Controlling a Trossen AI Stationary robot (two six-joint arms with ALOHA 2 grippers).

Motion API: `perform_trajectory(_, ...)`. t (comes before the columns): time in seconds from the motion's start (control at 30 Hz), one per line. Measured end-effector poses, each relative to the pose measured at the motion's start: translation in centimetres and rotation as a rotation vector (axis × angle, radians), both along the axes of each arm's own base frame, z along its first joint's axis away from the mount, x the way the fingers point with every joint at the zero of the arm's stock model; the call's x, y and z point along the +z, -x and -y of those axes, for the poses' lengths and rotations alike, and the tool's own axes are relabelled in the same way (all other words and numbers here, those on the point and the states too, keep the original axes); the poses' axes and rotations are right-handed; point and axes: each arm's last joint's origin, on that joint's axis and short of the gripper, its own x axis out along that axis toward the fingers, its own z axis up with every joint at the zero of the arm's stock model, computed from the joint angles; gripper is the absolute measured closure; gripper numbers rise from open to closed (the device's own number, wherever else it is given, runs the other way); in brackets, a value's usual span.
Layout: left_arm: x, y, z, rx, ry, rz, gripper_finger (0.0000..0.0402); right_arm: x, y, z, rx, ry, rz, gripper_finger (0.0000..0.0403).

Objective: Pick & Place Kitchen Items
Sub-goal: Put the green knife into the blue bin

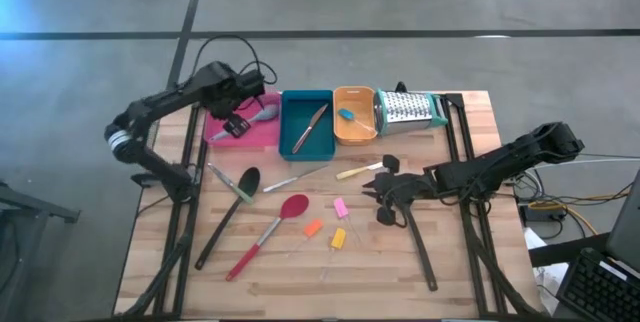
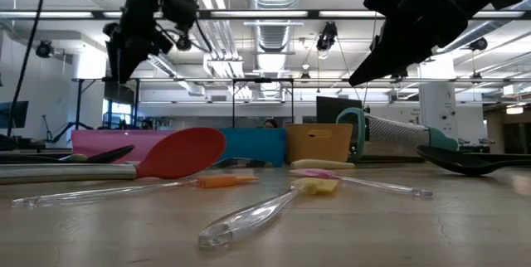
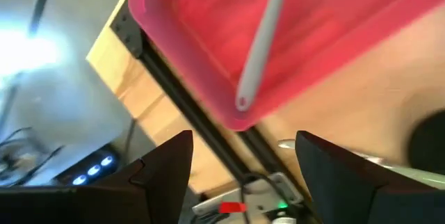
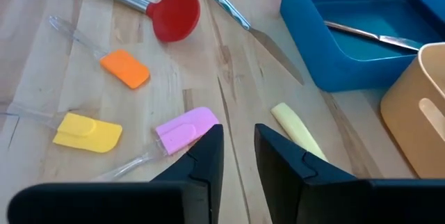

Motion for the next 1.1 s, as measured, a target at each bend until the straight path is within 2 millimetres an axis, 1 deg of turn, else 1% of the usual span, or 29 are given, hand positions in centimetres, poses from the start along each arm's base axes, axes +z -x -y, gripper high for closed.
perform_trajectory(0.2, 2.7, 1.5, 3.2, 0.001, -0.073, 0.158, 0.0143, 0.0, 0.0, 0.0, 0.000, -0.002, 0.006, 0.0317)
perform_trajectory(0.37, 4.3, 2.8, 5.8, 0.016, -0.134, 0.284, 0.0143, 0.1, 0.0, 0.0, 0.000, -0.002, 0.007, 0.0320)
perform_trajectory(0.47, 5.0, 3.6, 7.3, 0.025, -0.162, 0.353, 0.0143, 0.1, 0.0, 0.0, 0.000, -0.002, 0.007, 0.0326)
perform_trajectory(0.6, 5.2, 4.4, 8.9, 0.013, -0.215, 0.407, 0.0143, 0.1, 0.0, 0.0, 0.000, -0.002, 0.007, 0.0334)
perform_trajectory(0.73, 4.7, 4.9, 10.4, 0.021, -0.252, 0.463, 0.0143, 0.1, 0.0, 0.0, 0.000, -0.002, 0.007, 0.0337)
perform_trajectory(0.83, 3.8, 4.8, 11.3, 0.006, -0.260, 0.501, 0.0143, 0.1, 0.0, 0.0, 0.000, -0.002, 0.007, 0.0335)
perform_trajectory(0.97, 1.9, 4.0, 12.3, -0.044, -0.246, 0.533, 0.0143, 0.1, 0.0, 0.0, 0.000, -0.002, 0.007, 0.0327)
perform_trajectory(1.1, -0.5, 2.7, 13.2, -0.112, -0.229, 0.560, 0.0143, 0.1, 0.0, 0.0, 0.000, -0.002, 0.007, 0.0321)
